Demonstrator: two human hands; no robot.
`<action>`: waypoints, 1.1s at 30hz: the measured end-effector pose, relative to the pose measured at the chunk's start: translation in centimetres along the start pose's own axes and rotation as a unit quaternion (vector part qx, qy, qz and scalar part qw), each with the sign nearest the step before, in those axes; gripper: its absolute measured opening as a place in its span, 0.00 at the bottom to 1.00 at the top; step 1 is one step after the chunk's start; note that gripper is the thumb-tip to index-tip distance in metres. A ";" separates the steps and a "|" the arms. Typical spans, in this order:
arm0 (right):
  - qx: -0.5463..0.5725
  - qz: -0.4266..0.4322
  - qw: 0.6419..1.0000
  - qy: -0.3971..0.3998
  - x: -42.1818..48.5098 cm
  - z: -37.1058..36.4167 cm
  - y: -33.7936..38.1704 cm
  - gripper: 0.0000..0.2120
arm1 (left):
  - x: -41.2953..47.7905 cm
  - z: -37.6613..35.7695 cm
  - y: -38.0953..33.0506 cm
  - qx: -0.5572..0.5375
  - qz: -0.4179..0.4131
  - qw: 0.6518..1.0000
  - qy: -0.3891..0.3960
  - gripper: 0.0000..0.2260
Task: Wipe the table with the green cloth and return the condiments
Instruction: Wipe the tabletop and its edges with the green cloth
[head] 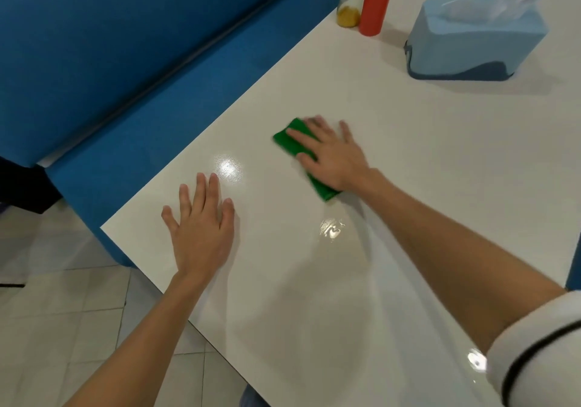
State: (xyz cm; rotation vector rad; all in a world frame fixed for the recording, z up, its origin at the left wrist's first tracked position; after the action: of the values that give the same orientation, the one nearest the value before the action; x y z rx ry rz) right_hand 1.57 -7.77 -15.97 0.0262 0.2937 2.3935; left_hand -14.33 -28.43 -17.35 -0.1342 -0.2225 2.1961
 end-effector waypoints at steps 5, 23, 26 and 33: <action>0.005 -0.150 0.988 -0.029 -2.4 1.4 -9.2 0.25 | 0.0 -0.1 0.0 0.001 -0.006 1.000 -0.006 0.25; 0.024 -0.080 0.996 -0.029 -9.2 1.7 -11.5 0.28 | 0.0 -0.1 -0.1 0.007 -0.006 1.000 -0.008 0.24; 0.041 -0.138 0.989 -0.035 -8.9 1.2 -10.3 0.29 | 0.0 -0.1 -0.1 0.007 -0.007 1.000 -0.008 0.26; 0.045 0.059 0.997 0.012 -14.4 -0.3 -2.7 0.29 | -0.1 0.0 0.0 0.001 -0.009 1.000 -0.005 0.24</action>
State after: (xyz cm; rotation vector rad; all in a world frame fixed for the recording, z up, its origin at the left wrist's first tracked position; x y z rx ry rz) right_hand 14.02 -15.45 -15.99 0.0572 0.4208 2.4973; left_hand -14.31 -28.50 -17.38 -0.1193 -0.2279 2.1785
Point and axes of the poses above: each hand's wrist, its own x-axis towards the middle knuckle, its own z-axis out of the back of the hand, y = z × x, the point moved 5 cm from there along x, towards the middle knuckle
